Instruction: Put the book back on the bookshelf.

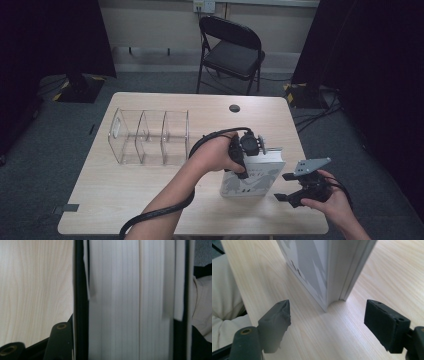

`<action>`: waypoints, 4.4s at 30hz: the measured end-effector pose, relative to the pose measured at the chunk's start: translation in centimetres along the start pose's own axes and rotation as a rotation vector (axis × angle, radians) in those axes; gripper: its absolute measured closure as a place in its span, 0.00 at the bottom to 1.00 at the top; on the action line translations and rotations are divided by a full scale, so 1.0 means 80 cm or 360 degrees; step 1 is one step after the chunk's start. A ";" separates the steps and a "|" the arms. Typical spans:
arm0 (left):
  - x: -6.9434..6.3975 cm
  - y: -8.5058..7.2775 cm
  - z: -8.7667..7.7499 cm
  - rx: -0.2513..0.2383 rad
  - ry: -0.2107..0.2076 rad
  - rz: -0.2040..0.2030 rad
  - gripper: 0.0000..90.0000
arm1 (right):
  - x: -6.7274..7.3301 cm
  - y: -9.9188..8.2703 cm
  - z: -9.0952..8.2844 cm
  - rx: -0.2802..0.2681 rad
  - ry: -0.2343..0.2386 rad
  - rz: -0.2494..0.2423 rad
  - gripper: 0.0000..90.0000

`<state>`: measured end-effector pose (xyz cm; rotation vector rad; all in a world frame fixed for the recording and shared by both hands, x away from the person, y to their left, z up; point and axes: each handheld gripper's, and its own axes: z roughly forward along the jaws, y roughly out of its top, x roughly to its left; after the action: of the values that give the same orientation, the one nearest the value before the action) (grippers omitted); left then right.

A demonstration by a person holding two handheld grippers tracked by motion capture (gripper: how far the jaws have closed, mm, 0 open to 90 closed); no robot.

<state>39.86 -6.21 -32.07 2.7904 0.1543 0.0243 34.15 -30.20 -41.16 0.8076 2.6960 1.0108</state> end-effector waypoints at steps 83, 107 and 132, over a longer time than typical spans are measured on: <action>-0.016 -0.007 -0.004 0.0134 0.0079 -0.0269 0.58 | 0.008 -0.079 0.078 -0.0190 -0.0153 0.0067 0.15; -0.011 -0.082 -0.039 0.0160 0.0119 -0.0548 0.59 | 0.008 -0.079 0.078 -0.0193 -0.0158 0.0067 0.15; -0.016 -0.184 -0.075 0.0089 0.0137 -0.0741 0.59 | 0.008 -0.079 0.078 -0.0194 -0.0158 0.0066 0.15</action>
<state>36.80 9.46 -31.46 2.7373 0.8296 0.0263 32.84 -30.29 -49.97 0.8697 2.5180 1.1014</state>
